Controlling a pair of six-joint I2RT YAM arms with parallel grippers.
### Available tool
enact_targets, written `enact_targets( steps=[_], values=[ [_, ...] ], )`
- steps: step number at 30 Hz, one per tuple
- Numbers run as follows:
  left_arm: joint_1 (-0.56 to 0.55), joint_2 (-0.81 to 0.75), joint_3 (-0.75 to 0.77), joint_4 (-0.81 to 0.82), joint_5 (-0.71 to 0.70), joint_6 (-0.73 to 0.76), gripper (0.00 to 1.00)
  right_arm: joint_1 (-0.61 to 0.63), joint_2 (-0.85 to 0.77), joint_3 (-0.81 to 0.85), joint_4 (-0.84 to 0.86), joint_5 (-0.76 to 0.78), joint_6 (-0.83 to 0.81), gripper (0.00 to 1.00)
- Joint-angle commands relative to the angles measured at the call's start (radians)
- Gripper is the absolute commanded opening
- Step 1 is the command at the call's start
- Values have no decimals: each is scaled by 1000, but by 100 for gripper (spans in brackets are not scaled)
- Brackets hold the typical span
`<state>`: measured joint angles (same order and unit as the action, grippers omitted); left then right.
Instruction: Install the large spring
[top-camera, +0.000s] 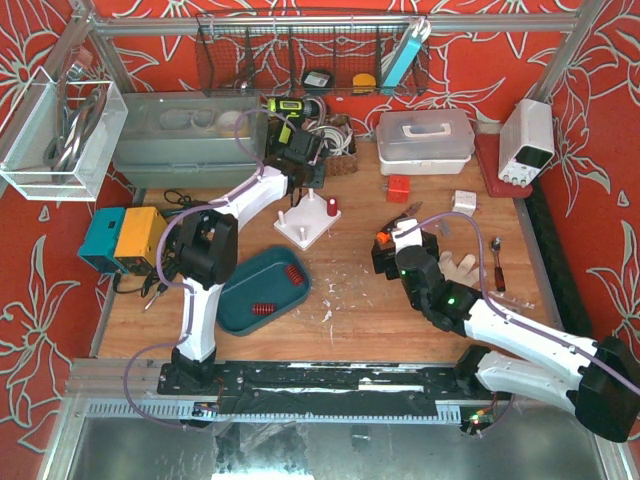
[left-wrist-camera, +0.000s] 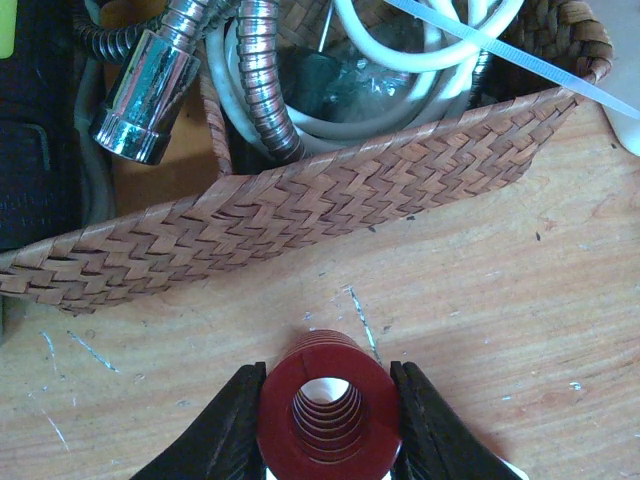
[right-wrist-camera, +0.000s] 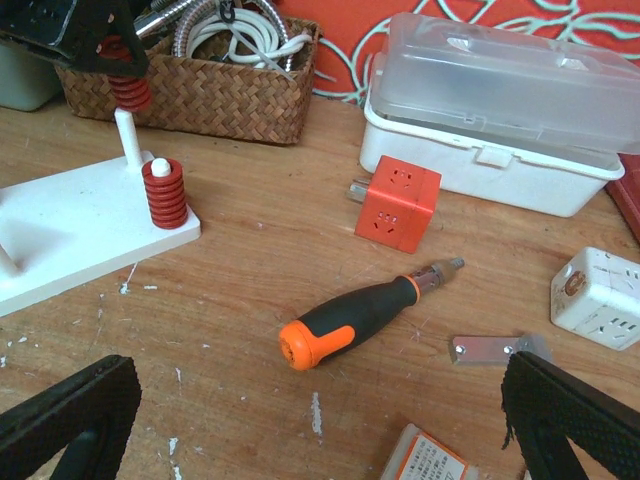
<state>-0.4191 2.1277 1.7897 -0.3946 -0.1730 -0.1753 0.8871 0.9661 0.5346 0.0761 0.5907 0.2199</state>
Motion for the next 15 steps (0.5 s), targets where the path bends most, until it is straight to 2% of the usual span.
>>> enact_targets(
  steps=[1,15],
  values=[
    [-3,10,-15,-79,2,11,7,-7,9,8,9,-3,3,99],
    [-3,-17,-21,-103,2,25,9,-7,8,5,16,-6,3,99]
  ],
)
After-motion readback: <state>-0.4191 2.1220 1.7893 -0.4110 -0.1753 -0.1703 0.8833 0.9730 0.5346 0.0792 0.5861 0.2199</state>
